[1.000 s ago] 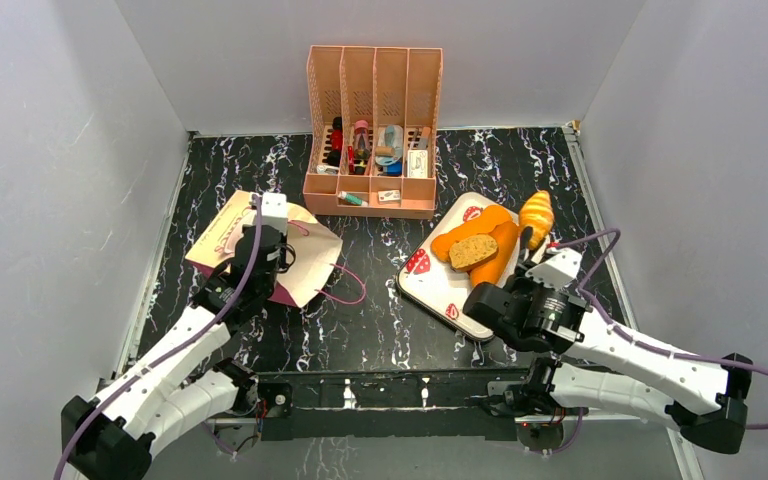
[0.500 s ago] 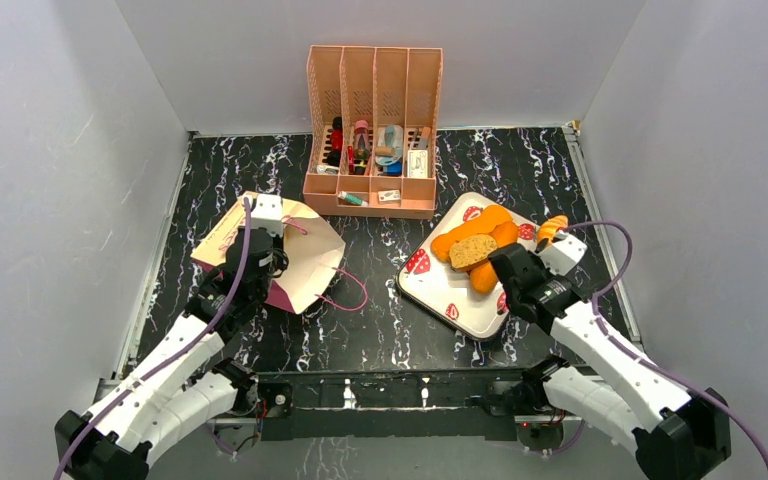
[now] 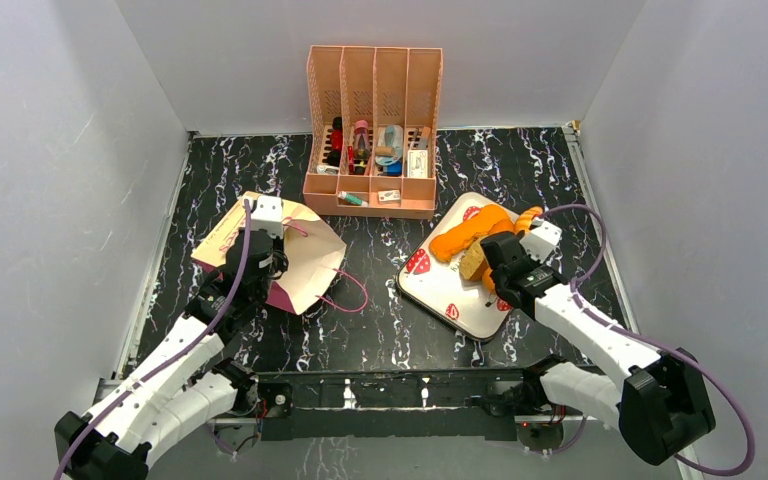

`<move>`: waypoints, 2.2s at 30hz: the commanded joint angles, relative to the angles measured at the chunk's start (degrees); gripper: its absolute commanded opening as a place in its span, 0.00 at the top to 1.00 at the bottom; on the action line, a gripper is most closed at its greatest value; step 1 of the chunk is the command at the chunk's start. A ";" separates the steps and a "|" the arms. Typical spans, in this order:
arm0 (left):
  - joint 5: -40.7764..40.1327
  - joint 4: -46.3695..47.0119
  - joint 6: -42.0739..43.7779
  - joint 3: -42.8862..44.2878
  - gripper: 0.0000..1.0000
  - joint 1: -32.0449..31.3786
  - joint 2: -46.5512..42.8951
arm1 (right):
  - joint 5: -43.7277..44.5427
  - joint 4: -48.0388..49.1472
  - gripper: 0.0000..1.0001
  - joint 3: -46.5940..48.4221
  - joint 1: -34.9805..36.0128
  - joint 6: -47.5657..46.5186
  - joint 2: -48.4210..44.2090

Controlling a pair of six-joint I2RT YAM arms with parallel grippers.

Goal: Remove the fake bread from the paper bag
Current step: Place the fake bread in the container.

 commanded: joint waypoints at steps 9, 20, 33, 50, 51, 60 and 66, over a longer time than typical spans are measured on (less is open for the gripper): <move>0.78 1.81 -0.73 -0.53 1.00 -0.22 -0.95 | -2.56 3.39 1.00 -2.57 -1.75 0.89 -2.43; 0.60 1.81 -0.77 -0.73 1.00 -0.23 -1.19 | -7.31 4.67 0.71 -4.65 -2.18 3.00 -3.20; 0.67 1.98 -1.04 -0.84 1.00 -0.20 -1.05 | -11.14 3.29 0.62 -6.13 -2.36 5.36 -8.21; 0.70 1.98 -1.12 -0.90 1.00 -0.22 -1.01 | -14.23 0.77 0.60 -7.34 -2.38 7.98 -12.59; 0.69 1.98 -1.12 -0.91 1.00 -0.22 -1.00 | -14.47 0.74 0.60 -7.41 -2.36 8.07 -13.01; 0.87 1.94 -1.05 -0.86 1.00 -0.19 -0.92 | -14.88 0.09 0.61 -7.39 -2.36 8.35 -15.68; 0.95 1.90 -1.07 -0.97 1.00 -0.23 -0.84 | -14.95 -0.66 0.63 -6.78 -2.29 8.54 -18.66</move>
